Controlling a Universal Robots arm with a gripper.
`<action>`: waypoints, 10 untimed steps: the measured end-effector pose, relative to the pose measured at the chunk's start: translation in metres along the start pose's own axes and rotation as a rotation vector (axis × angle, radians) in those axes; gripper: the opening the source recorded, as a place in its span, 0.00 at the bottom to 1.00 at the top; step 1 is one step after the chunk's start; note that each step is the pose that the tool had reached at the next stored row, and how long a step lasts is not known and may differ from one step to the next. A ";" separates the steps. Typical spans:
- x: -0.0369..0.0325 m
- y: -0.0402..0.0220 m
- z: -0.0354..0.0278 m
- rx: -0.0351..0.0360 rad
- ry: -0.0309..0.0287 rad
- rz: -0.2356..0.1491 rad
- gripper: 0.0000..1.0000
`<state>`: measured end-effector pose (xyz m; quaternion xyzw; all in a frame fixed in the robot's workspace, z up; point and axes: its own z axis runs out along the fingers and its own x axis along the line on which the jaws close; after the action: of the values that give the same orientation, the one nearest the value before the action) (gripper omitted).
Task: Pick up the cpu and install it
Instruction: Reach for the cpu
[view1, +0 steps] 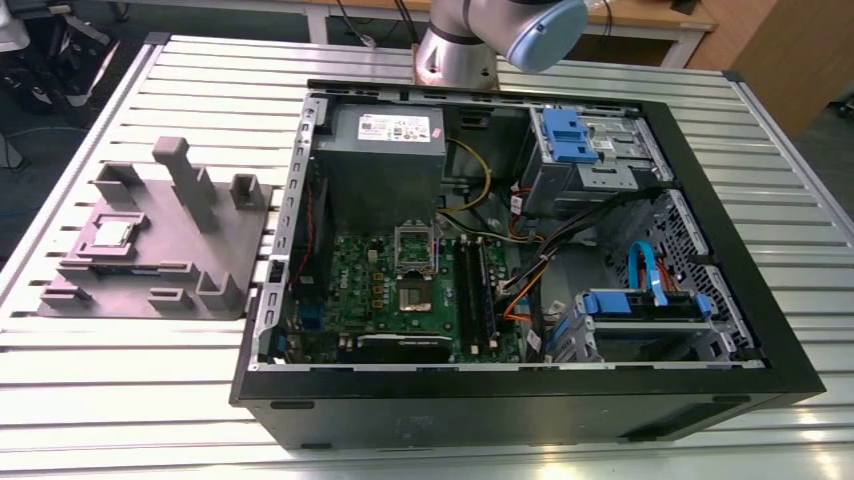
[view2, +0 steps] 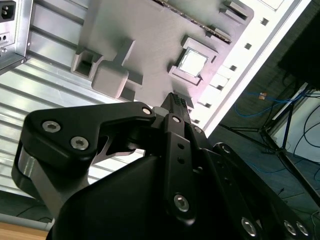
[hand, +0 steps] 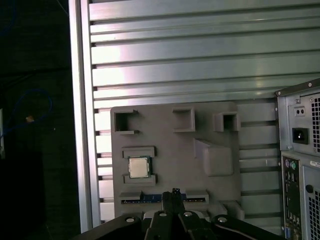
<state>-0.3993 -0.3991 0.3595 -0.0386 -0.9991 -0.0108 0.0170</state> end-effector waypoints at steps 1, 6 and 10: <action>0.0002 0.0000 0.0000 0.0000 0.0000 0.000 0.10; 0.0012 -0.0001 0.0001 0.0000 0.0000 0.000 0.10; 0.0021 -0.0002 0.0001 0.0000 0.0000 0.000 0.10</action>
<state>-0.4014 -0.3991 0.3595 -0.0386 -0.9991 -0.0108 0.0170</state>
